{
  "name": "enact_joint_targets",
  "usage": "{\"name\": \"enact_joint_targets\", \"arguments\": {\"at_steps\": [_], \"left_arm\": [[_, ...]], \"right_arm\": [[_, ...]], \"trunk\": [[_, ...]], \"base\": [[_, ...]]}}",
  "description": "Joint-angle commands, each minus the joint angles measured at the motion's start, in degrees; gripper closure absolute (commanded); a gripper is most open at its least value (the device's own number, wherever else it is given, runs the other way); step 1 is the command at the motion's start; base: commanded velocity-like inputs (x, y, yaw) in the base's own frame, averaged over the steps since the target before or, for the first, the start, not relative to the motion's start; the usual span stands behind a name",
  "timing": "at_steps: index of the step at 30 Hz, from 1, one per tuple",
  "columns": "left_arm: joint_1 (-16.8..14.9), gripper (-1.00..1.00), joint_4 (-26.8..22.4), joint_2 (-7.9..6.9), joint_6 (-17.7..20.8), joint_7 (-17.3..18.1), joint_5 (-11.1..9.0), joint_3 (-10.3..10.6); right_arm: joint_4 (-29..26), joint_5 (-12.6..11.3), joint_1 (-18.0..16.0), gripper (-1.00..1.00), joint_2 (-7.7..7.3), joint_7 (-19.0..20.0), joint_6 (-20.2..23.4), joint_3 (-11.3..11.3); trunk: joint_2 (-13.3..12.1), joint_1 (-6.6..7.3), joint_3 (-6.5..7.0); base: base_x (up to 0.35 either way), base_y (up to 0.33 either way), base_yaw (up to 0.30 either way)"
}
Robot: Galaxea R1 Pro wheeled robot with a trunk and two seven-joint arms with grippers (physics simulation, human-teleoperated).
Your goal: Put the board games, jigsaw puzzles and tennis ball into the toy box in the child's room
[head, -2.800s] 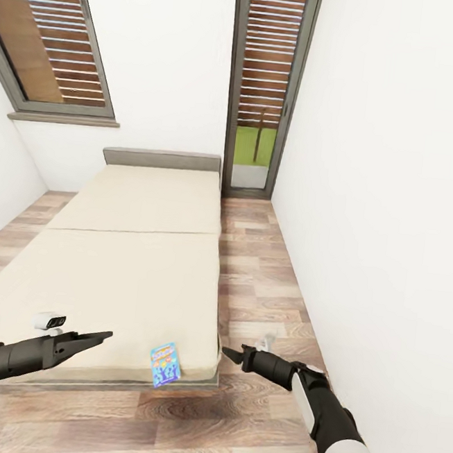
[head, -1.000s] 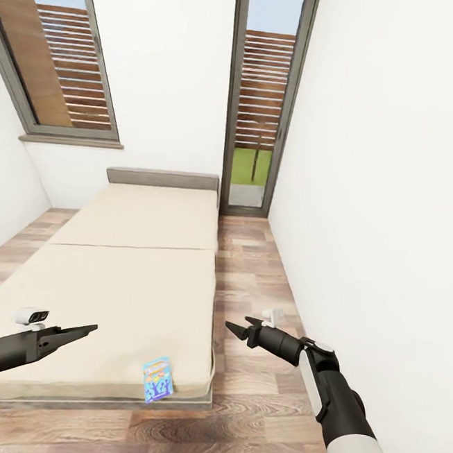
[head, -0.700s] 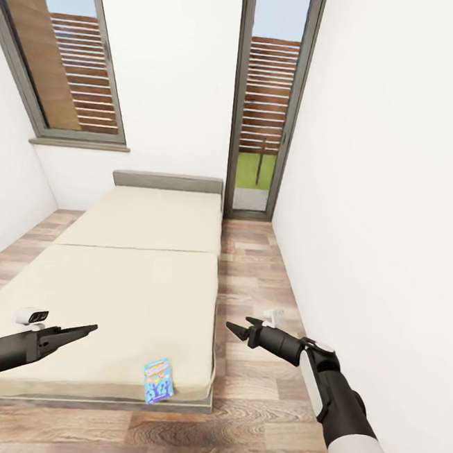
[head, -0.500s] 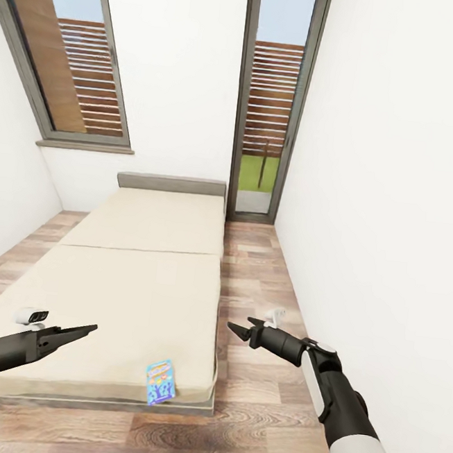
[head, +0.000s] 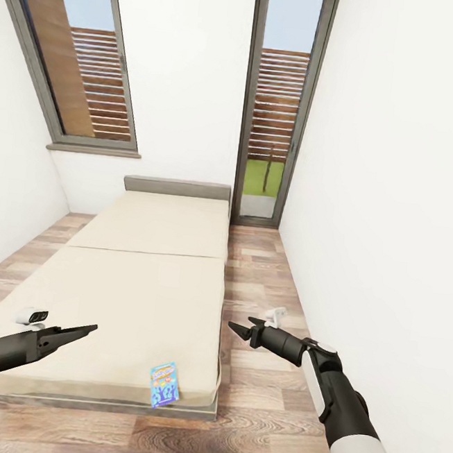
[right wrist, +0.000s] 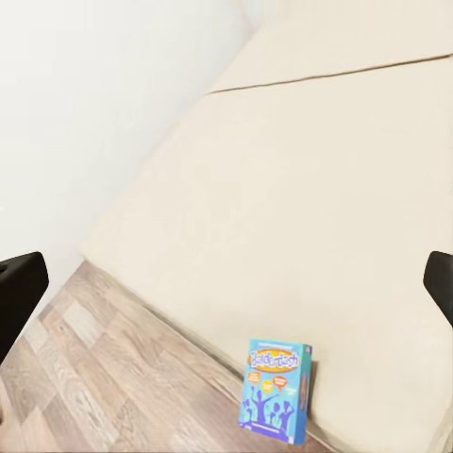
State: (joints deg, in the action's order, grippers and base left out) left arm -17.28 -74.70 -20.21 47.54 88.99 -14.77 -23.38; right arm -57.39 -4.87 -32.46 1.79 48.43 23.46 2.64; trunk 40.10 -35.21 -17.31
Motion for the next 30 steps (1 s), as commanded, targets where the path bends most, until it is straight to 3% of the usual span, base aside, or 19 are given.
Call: {"name": "enact_joint_targets", "arguments": {"at_steps": [1,30], "left_arm": [[0.0,-1.0,0.0,-0.01,0.6,0.2,0.0,0.0],[0.0,-1.0,0.0,0.0,0.5,0.2,0.1,0.0]], "right_arm": [[0.0,-0.3,0.0,-1.0,0.05,0.2,0.5,0.2],[0.0,-0.6,0.0,-1.0,-0.3,0.7,0.6,0.9]], "trunk": [[0.1,-0.01,-0.07],[0.1,-0.01,-0.06]], "base": [[0.0,0.0,0.007],[0.0,0.0,0.0]]}}
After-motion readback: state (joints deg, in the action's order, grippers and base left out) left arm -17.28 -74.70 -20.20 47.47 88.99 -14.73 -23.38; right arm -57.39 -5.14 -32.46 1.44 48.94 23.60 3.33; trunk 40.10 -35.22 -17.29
